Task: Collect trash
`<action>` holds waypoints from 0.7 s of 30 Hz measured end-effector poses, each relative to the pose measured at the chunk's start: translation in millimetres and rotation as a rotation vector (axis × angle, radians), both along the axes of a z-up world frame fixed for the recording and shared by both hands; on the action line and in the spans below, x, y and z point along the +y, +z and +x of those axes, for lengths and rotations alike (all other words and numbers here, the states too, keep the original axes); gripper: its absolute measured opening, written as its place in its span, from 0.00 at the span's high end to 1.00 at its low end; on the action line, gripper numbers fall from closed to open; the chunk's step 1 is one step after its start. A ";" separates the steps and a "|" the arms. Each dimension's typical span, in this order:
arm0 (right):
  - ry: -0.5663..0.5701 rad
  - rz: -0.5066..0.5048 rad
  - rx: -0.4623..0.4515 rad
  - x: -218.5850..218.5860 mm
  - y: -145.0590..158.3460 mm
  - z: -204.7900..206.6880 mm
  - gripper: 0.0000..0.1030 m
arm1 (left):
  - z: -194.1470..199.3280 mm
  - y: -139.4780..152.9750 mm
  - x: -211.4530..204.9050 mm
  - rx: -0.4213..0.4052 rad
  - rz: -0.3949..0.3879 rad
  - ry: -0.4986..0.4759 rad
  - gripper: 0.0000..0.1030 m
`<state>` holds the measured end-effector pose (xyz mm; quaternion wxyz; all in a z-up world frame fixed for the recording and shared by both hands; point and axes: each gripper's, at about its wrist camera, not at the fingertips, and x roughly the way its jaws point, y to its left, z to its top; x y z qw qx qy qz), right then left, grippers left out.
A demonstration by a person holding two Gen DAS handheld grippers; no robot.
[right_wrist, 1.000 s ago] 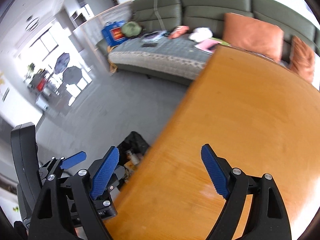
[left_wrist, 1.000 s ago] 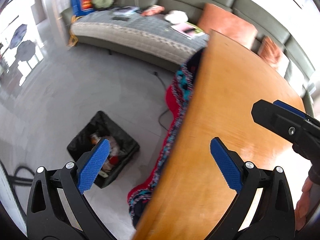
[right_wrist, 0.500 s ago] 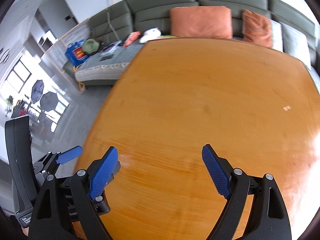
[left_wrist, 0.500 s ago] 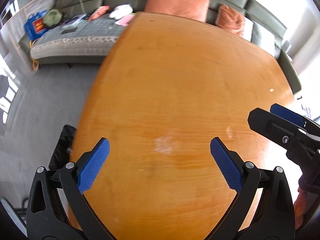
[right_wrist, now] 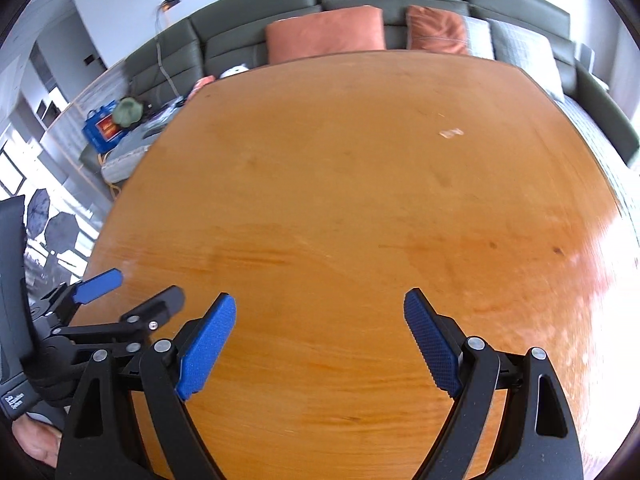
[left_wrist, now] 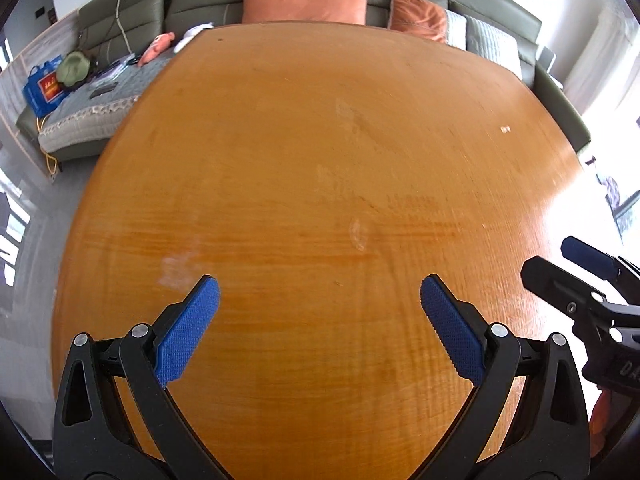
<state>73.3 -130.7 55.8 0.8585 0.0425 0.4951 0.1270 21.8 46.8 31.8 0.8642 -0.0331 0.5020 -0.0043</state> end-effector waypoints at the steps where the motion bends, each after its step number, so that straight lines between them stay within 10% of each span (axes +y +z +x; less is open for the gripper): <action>1: -0.004 -0.006 -0.002 -4.1 -4.1 -2.0 0.16 | -0.1 -2.0 -4.4 -0.001 0.002 -0.002 0.06; 21: -0.056 -0.170 -0.095 -18.3 -40.2 -7.1 0.03 | -5.4 -28.7 -34.5 -0.090 0.069 0.013 0.06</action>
